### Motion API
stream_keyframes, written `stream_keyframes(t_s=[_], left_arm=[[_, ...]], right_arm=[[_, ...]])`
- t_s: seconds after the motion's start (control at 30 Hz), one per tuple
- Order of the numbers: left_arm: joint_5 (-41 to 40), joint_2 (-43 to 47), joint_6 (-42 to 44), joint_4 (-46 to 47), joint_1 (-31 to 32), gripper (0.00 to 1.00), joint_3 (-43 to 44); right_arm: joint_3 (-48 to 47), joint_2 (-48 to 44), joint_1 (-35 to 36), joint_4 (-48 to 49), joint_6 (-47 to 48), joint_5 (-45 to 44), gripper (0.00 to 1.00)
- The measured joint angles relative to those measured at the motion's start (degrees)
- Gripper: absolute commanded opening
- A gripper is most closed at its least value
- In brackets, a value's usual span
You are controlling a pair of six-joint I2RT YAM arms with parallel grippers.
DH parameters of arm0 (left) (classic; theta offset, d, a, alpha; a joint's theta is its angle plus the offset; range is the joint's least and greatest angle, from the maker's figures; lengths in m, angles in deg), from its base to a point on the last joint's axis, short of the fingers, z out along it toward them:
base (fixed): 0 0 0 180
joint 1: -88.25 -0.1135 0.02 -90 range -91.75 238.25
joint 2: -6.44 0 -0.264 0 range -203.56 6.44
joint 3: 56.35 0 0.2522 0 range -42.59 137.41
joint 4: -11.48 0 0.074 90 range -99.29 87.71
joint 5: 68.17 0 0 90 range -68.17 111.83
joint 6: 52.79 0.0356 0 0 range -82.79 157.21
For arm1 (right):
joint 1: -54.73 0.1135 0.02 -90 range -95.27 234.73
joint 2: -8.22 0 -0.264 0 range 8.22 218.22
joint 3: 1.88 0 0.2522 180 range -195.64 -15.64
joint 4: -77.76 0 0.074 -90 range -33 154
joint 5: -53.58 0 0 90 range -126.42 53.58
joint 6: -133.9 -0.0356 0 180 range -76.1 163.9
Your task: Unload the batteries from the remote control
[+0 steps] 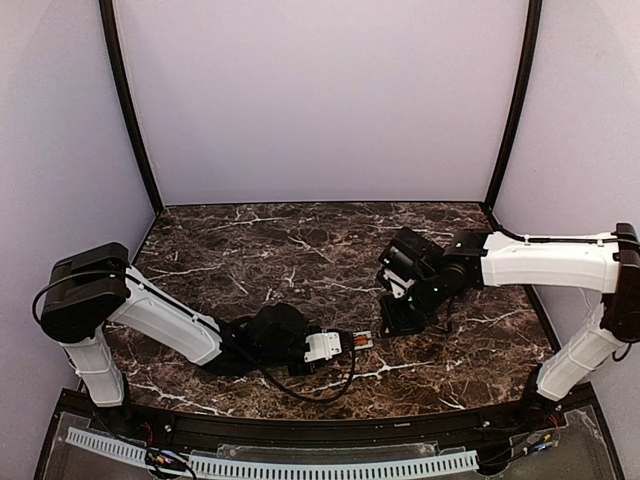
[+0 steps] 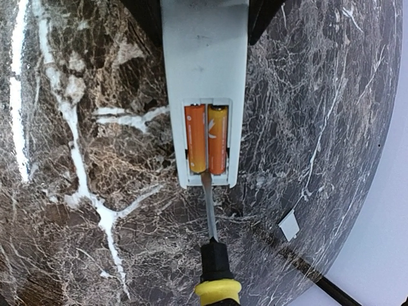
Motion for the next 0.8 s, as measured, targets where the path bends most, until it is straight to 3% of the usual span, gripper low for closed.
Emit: stream_keyframes(t_s=[0.8], left_arm=[[-0.37, -0.92, -0.24, -0.87, 0.04, 0.00, 1.42]], right_arm=[[-1.22, 0.13, 0.20, -1.46, -0.02, -2.12, 0.00]])
